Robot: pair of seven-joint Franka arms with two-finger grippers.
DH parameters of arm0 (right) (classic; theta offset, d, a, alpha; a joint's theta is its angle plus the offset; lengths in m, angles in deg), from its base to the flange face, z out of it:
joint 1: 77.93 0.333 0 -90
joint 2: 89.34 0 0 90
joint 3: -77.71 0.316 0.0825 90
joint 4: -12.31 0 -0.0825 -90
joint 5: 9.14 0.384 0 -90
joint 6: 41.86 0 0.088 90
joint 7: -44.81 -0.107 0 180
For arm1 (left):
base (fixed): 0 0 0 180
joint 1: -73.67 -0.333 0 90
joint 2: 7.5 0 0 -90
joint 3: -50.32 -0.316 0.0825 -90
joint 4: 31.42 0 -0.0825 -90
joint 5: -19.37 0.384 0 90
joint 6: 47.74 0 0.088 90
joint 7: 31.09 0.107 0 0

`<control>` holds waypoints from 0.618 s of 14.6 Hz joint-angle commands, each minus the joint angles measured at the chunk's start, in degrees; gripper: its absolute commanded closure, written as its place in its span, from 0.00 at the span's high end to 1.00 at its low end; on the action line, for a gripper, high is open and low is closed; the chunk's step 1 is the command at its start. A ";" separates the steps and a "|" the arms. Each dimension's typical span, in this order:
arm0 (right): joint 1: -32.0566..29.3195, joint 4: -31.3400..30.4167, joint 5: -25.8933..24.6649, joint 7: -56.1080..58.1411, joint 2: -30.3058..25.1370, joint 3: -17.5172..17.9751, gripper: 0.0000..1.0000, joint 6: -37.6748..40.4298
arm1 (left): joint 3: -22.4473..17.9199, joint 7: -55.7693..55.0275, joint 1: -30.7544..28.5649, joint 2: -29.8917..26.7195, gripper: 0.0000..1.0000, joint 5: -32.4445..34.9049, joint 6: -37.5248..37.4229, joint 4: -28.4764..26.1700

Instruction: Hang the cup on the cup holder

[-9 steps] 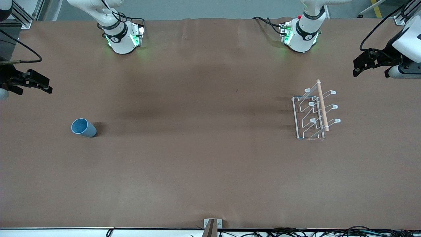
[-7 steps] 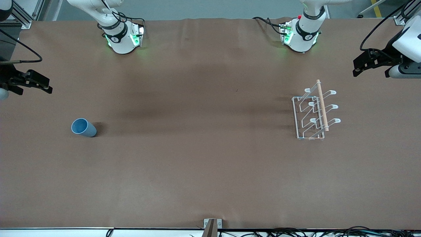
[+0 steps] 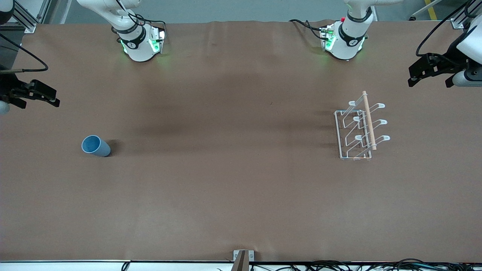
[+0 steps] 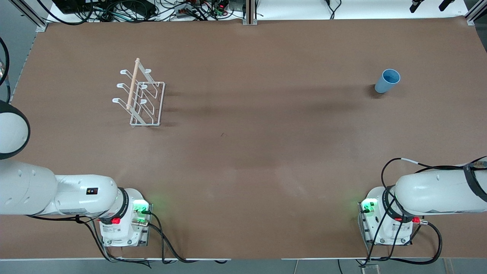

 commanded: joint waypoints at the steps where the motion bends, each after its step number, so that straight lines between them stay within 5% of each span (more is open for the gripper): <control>1: -0.07 -1.56 0.39 -0.92 -1.37 0.36 1.00 -0.87 | 0.05 0.22 -0.30 0.51 1.00 -0.73 -0.59 1.33; 6: -1.11 -3.48 0.31 -0.57 1.61 0.18 0.97 -5.43 | 0.14 0.39 -0.30 0.51 1.00 -0.73 -0.59 1.33; 9: -3.40 -11.64 0.31 -0.22 2.41 0.09 0.97 -15.43 | 0.14 0.39 -0.30 0.42 1.00 -0.73 -0.50 1.33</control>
